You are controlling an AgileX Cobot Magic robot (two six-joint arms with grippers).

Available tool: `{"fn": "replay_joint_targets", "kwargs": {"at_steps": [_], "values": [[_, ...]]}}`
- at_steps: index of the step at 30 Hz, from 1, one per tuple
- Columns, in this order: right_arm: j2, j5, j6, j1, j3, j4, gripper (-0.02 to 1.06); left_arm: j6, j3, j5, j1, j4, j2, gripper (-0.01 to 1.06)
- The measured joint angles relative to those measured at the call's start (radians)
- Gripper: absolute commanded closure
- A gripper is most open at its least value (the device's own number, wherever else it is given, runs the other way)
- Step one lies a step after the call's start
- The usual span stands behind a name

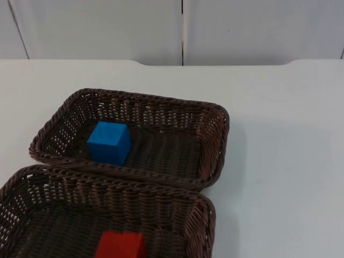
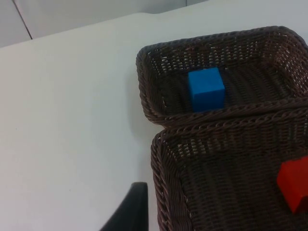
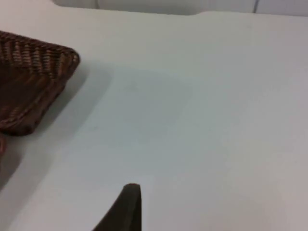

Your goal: Pick up one cube with the left hand and place it into the upper basket. Pick up one cube with the right hand and place it into the lower basket.

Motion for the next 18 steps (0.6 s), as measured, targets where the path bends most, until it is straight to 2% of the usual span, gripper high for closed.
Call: {"fn": "replay_joint_targets", "kwargs": {"at_steps": [4, 10, 18], "values": [[0.0, 0.0, 0.0, -0.067, 0.0, 0.0, -0.01, 0.0, 0.0, 0.0, 0.0, 0.0, 0.0, 0.0], [0.0, -0.002, 0.0, -0.113, 0.0, 0.0, -0.01, 0.0, 0.0, 0.0, 0.0, 0.0, 0.0, 0.0], [0.0, -0.002, 0.0, -0.116, 0.0, 0.0, -0.01, 0.0, 0.0, 0.0, 0.0, 0.002, 0.0, 0.0]]}}
